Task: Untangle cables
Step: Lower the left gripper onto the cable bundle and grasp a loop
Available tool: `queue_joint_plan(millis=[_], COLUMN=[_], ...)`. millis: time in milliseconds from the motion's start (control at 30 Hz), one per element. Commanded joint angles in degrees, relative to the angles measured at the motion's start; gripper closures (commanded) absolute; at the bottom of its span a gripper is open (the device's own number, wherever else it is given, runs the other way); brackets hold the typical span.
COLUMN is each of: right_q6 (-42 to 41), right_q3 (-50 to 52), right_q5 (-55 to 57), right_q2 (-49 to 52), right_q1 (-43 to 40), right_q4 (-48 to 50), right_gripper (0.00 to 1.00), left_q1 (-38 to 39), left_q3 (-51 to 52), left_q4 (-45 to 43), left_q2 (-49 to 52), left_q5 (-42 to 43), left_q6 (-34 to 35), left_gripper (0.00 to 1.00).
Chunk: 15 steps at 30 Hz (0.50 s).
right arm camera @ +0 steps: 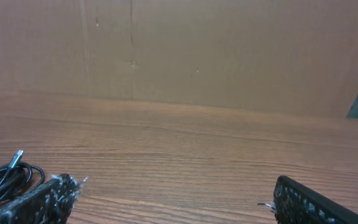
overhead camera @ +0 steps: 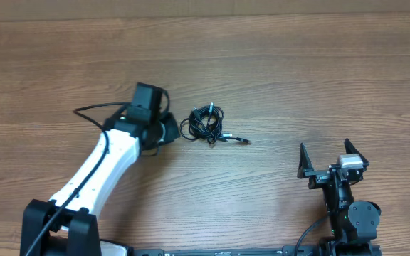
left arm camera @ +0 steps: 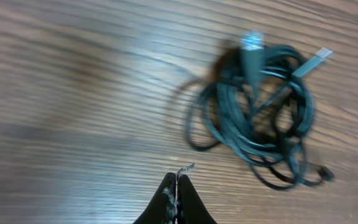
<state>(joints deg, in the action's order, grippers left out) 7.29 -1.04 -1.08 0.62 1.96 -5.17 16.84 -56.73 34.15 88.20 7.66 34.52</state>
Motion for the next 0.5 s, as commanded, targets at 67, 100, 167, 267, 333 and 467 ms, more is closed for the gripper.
queue_joint_plan(millis=[67,100,167,267,333,467], right_q6=[0.04,0.04,0.04,0.04,0.04,0.04], right_q3=[0.59,0.59,0.59,0.59,0.59,0.59], right_q5=[0.09,0.09,0.09,0.09,0.09,0.09], right_q2=[-0.46,-0.46,-0.46,-0.46,-0.46,-0.46], right_q1=[-0.15,-0.15,-0.15,-0.15,-0.15,-0.15], right_q4=[0.37,0.37,0.37,0.37,0.37,0.37], right_gripper=[0.00,0.00,0.00,0.00,0.00,0.00], left_q1=[5.22,6.05,7.37,8.76,9.27,9.44], left_q3=[-0.79,-0.79,-0.76,-0.74,-0.74,-0.74], left_q4=[-2.56,-2.86,-3.04,-2.99,-2.99,-3.21], left_q2=[0.28,0.31,0.31,0.31,0.31,0.76], left_q5=[-3.72,-5.44,-8.57,-9.75,-9.77,-11.52], left_q6=[-0.26,-0.26,-0.24,-0.24,-0.24,-0.22], left_gripper=[0.96,0.96,0.94,0.51,0.40,0.63])
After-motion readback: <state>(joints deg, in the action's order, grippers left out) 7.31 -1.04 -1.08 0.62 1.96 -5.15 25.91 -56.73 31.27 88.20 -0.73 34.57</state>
